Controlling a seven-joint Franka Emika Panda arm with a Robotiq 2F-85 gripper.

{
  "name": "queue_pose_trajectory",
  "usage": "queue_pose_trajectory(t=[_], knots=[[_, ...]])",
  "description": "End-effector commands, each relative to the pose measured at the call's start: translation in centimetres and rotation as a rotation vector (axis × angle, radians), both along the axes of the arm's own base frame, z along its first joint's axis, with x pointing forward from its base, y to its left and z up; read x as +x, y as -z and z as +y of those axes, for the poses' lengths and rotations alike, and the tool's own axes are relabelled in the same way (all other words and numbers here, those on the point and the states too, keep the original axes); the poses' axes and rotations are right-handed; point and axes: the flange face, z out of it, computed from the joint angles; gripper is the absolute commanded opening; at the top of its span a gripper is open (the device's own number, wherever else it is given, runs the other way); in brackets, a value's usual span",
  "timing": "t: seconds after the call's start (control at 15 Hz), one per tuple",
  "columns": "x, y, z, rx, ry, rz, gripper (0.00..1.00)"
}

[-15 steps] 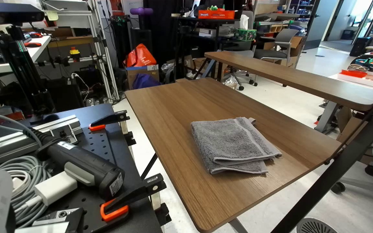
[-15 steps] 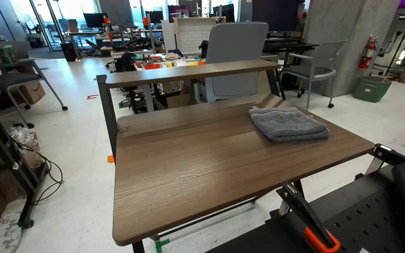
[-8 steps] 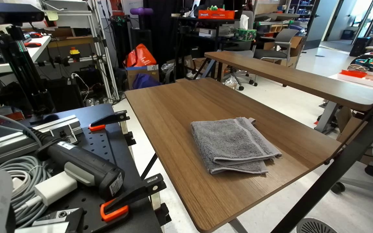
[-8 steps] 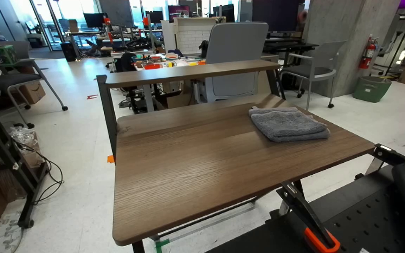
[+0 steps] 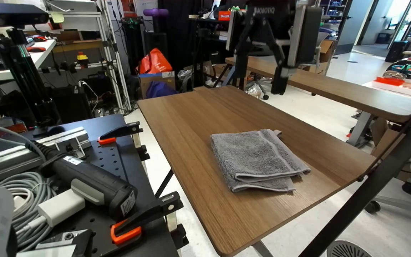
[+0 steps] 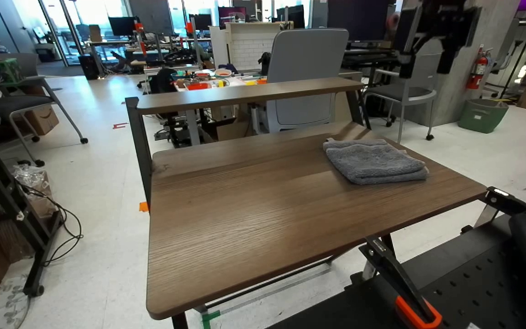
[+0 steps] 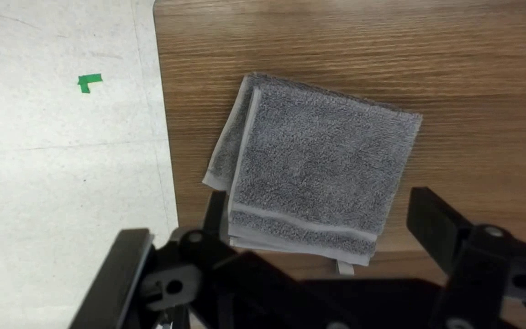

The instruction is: Slide the towel to the left

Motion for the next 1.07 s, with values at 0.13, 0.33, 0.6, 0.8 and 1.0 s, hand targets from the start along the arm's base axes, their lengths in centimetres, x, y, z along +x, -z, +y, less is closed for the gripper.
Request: queue_pose_trajectory(t=[0.13,0.33,0.6,0.8,1.0], knots=[[3.8,6.8,0.6,0.047,0.005,0.057,1.00],[4.4,9.1,0.8,0.027,0.028,0.079,1.00],[5.6,12.1,0.3,0.040,0.075,0.104,1.00],[5.8,13.9,0.1,0.046,0.115,0.117,1.00],[6.1,15.9,0.3,0.039,0.142,0.147,1.00]])
